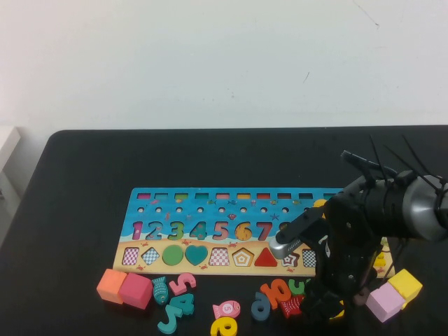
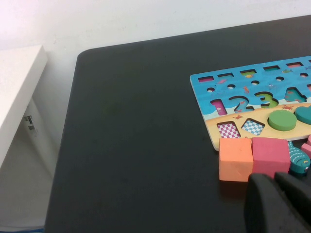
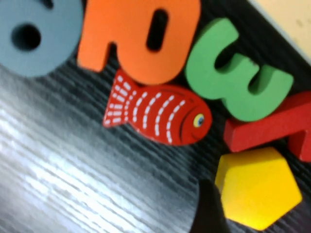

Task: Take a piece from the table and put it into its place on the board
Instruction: Pick up the "Pentagon"

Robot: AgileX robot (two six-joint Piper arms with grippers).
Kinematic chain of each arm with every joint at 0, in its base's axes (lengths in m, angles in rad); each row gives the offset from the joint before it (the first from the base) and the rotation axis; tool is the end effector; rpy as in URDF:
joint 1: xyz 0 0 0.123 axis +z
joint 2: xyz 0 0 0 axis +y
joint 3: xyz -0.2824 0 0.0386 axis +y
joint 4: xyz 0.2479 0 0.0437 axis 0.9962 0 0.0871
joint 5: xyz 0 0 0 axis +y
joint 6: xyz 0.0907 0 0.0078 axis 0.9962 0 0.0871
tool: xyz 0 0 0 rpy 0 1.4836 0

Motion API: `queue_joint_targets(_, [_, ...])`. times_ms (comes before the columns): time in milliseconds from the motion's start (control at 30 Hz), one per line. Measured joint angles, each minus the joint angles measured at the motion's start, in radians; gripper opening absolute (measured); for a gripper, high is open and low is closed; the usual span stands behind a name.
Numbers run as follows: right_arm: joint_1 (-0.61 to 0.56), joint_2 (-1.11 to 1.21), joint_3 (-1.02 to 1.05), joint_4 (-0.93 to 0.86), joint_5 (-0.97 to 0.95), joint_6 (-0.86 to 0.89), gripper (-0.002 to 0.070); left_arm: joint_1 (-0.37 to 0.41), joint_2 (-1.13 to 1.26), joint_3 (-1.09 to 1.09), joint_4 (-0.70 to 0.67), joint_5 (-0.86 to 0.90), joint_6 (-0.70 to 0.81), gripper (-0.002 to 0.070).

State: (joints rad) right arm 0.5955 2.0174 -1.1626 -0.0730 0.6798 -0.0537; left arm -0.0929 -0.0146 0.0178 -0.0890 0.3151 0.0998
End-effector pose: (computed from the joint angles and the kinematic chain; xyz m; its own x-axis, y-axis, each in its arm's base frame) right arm 0.3034 0.2005 0.1124 -0.7552 -0.6447 -0.1186 -0.6428 0.7638 -0.0589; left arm 0.0532 -0.0075 0.1795 -0.2251 0.0362 -0.9737 0.1229 0.9924 0.0085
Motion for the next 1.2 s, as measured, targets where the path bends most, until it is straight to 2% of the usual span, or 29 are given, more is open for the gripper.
queue_joint_targets(200, [0.0, 0.0, 0.0, 0.0, 0.002, -0.076, 0.0474, 0.0, 0.0, 0.0, 0.0, 0.0, 0.0, -0.0001])
queue_joint_targets(967, [0.0, 0.036, 0.0, 0.037, -0.007, -0.109, 0.047, 0.0, 0.0, 0.0, 0.0, 0.0, 0.0, -0.0001])
queue_joint_targets(1033, [0.0, 0.036, 0.0, 0.037, -0.007, -0.111, 0.0452, 0.0, 0.0, 0.0, 0.0, 0.0, 0.0, -0.0001])
queue_joint_targets(1133, [0.0, 0.036, -0.006, 0.038, 0.005, -0.109, 0.0379, 0.0, 0.0, 0.0, 0.0, 0.0, 0.0, -0.0001])
queue_joint_targets(1200, [0.0, 0.036, -0.019, 0.043, 0.028, -0.105, 0.0376, 0.0, 0.0, 0.0, 0.0, 0.0, 0.0, -0.0001])
